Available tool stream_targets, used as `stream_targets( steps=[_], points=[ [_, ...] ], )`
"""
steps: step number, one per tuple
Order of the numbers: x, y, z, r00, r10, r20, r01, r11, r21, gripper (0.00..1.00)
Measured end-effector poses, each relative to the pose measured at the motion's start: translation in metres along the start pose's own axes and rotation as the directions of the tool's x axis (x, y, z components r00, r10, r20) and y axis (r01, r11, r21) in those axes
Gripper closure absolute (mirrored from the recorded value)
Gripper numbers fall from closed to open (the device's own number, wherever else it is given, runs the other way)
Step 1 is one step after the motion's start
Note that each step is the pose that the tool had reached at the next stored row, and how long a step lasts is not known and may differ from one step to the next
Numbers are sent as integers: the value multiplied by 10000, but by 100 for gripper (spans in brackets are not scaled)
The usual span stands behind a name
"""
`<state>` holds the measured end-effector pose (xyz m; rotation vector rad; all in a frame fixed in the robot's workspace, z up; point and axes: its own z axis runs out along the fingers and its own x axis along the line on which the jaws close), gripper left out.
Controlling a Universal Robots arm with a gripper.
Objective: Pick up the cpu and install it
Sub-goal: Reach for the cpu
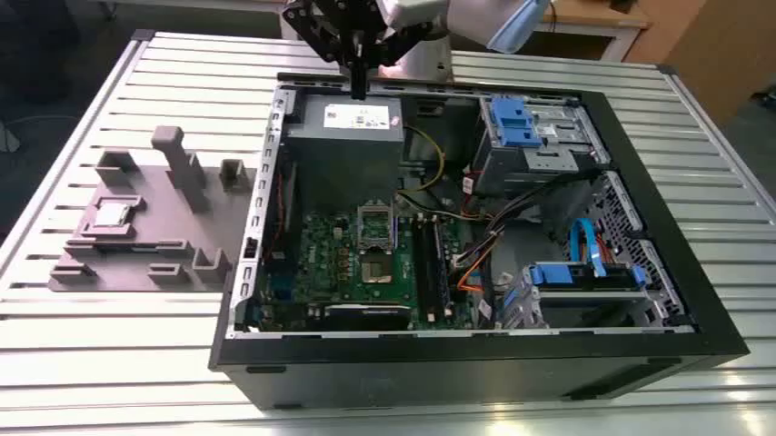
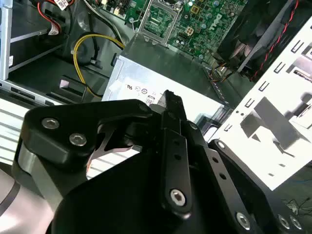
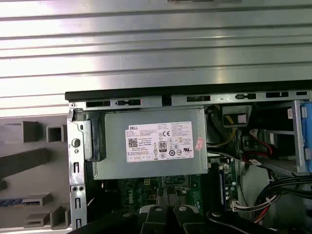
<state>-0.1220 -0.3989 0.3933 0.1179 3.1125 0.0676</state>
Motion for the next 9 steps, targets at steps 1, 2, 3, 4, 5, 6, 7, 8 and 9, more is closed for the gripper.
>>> stream_targets(
  steps=[1,2,3,4,5,6,7,8,9],
  points=[
    [0,0,0,10000,0,0,0,10000,-1,89],
    [12,-1,0,10000,0,0,0,10000,-1,89],
    [27,-2,0,10000,1,0,-1,10000,-1,89],
    [28,-2,-1,10000,0,0,0,10000,0,89],
    [30,-2,-1,10000,1,0,-1,10000,-1,89],
    [33,-2,-1,10000,2,0,-2,10000,-1,89],
    [35,-2,0,10000,1,0,-1,10000,-1,89],
    [38,-3,-1,10000,1,0,-1,10000,0,89],
    [43,-3,-1,10000,1,0,-1,10000,0,89]
  ],
)
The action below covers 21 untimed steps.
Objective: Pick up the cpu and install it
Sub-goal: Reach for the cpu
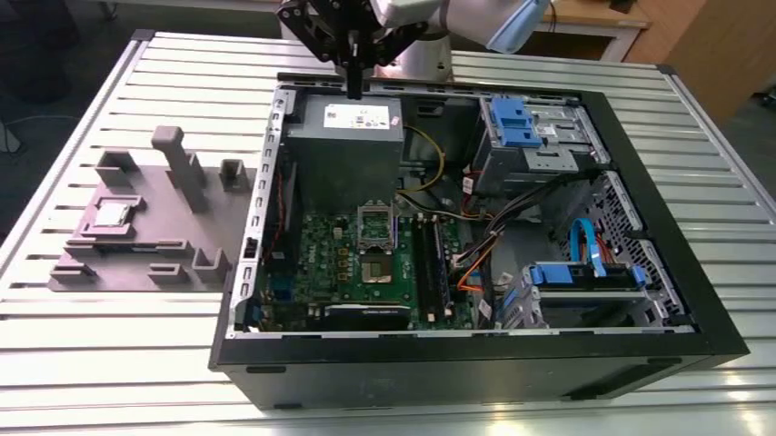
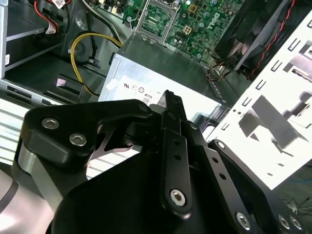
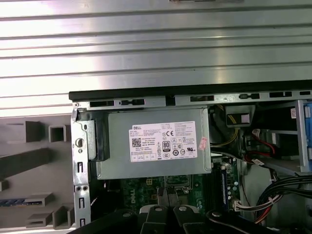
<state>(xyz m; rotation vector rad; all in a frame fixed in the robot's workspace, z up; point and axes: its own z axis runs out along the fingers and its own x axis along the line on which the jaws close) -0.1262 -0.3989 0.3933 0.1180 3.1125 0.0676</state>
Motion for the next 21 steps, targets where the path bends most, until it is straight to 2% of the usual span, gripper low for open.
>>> stream_targets(
  steps=[21],
  points=[
    [68,-5,-2,10000,0,-1,0,10000,0,89]
  ],
)
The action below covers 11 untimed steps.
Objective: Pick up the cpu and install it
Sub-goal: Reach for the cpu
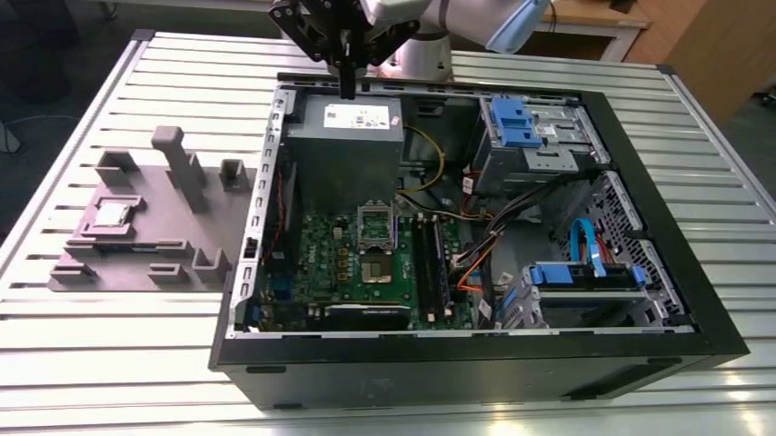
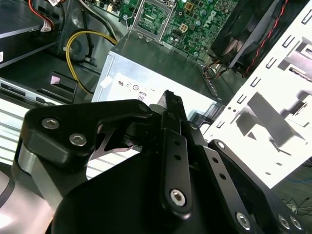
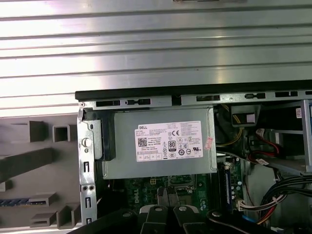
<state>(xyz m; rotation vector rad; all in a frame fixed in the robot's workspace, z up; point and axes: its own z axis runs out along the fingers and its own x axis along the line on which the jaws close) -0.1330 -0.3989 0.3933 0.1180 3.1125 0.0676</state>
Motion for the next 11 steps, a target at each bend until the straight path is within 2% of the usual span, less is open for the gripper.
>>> stream_targets(
  steps=[11],
  points=[
    [45,-3,-1,10000,0,1,0,10000,0,89]
  ],
)
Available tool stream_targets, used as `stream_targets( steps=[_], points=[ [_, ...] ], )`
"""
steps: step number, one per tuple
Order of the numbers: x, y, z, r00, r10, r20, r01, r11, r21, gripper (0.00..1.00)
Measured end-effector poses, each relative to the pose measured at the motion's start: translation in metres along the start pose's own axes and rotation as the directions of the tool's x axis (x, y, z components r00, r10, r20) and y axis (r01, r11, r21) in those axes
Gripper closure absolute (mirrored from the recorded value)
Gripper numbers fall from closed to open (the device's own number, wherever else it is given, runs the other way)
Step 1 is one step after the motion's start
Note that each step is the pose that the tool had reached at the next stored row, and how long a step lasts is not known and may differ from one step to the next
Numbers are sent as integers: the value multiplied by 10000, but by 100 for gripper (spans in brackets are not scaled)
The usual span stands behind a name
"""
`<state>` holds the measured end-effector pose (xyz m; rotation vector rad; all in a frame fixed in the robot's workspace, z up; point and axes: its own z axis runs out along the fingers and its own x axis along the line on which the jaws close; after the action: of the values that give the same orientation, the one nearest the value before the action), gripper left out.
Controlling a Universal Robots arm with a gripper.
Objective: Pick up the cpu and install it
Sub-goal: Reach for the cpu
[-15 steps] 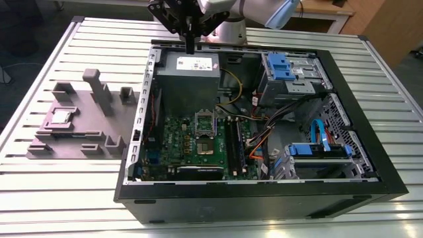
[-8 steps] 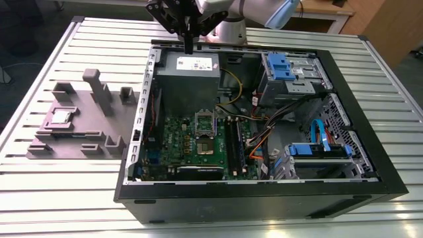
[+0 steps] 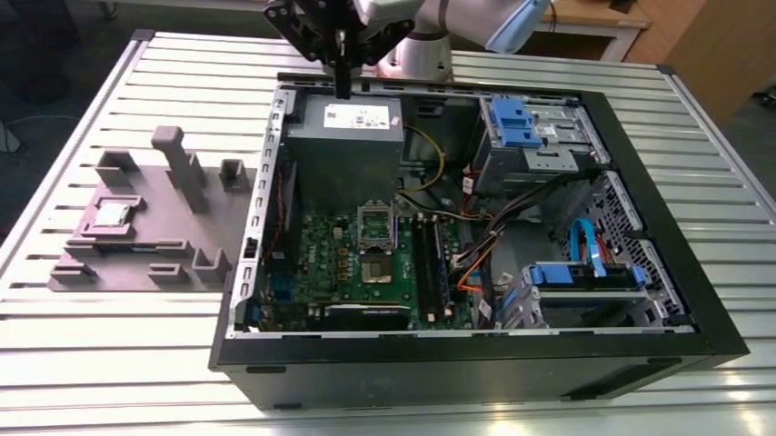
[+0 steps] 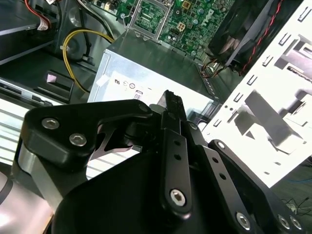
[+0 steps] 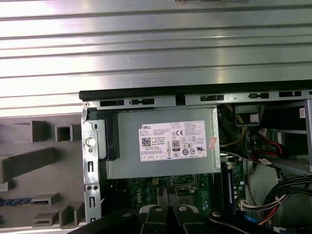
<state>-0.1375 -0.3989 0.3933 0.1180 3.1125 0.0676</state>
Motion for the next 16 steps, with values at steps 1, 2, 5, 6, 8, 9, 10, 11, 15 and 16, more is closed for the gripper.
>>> stream_targets(
  steps=[1,2,5,6,8,9,10,11,15,16],
  points=[
    [4,0,0,10000,0,0,0,10000,0,89],
    [9,-1,0,10000,0,0,0,10000,-1,89],
    [25,-2,-1,10000,0,0,0,10000,0,89],
    [31,-2,-1,10000,0,0,0,10000,0,89],
    [48,-4,-2,10000,0,0,0,10000,0,89],
    [57,-4,-2,10000,0,0,0,10000,0,89],
    [66,-5,-2,10000,-1,0,1,10000,0,89],
    [82,-7,-3,10000,-1,-1,1,10000,1,89],
    [215,-16,-6,10000,-1,0,1,10000,0,89],
    [262,-20,-7,10000,-2,0,2,10000,-1,89]
  ],
)
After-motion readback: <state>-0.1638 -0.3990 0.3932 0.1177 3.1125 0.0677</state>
